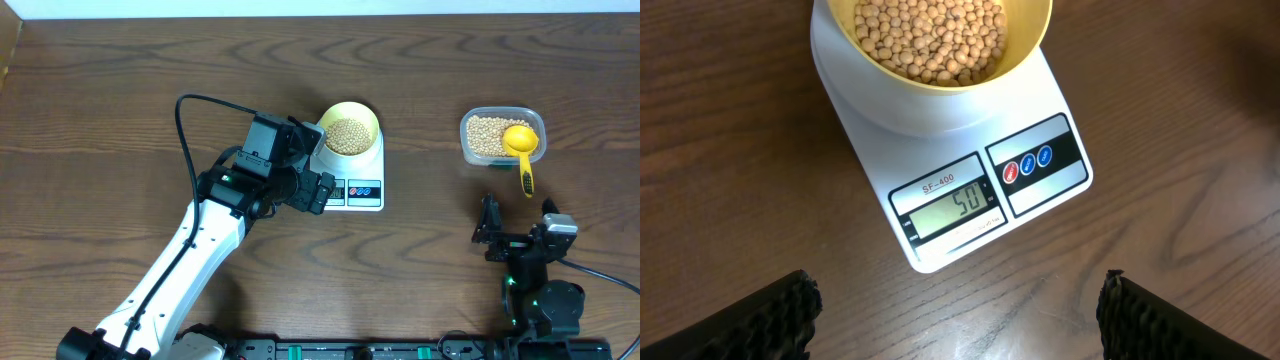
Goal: Scoop item into bowl and weigh 50g on scale
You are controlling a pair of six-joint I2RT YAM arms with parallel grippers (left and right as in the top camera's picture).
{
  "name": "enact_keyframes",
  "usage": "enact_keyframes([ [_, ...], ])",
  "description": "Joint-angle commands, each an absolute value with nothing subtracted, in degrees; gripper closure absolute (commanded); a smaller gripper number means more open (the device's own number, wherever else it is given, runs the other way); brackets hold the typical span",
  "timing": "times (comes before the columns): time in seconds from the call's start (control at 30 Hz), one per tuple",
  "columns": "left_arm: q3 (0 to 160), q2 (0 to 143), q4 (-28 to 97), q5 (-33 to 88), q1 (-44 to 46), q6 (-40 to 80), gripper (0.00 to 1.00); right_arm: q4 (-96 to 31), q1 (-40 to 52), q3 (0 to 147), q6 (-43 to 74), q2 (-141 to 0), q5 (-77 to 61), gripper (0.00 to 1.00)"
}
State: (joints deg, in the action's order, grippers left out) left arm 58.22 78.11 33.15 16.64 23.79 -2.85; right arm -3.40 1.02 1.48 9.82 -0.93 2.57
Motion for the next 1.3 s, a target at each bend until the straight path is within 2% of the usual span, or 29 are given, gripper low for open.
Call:
enact_keyframes([
  [0.0, 58.83, 77.45, 33.19, 17.32, 23.81, -3.16, 0.10, -2.70, 0.99, 0.32, 8.93, -0.27, 2.96, 0.01],
  [0.17, 58.83, 77.45, 33.19, 17.32, 23.81, -3.16, 0.10, -4.08, 2.90, 0.32, 6.70, -0.27, 2.98, 0.01],
  [0.4, 58.83, 77.45, 33.19, 17.32, 23.81, -3.16, 0.10, -4.36, 3.09, 0.32, -4.16, -0.27, 1.02, 0.01],
  [1.27, 58.83, 77.45, 33.19, 17.30, 23.81, -3.16, 0.09, -4.40, 4.27, 0.32, -4.97, -0.27, 1.32, 0.01],
])
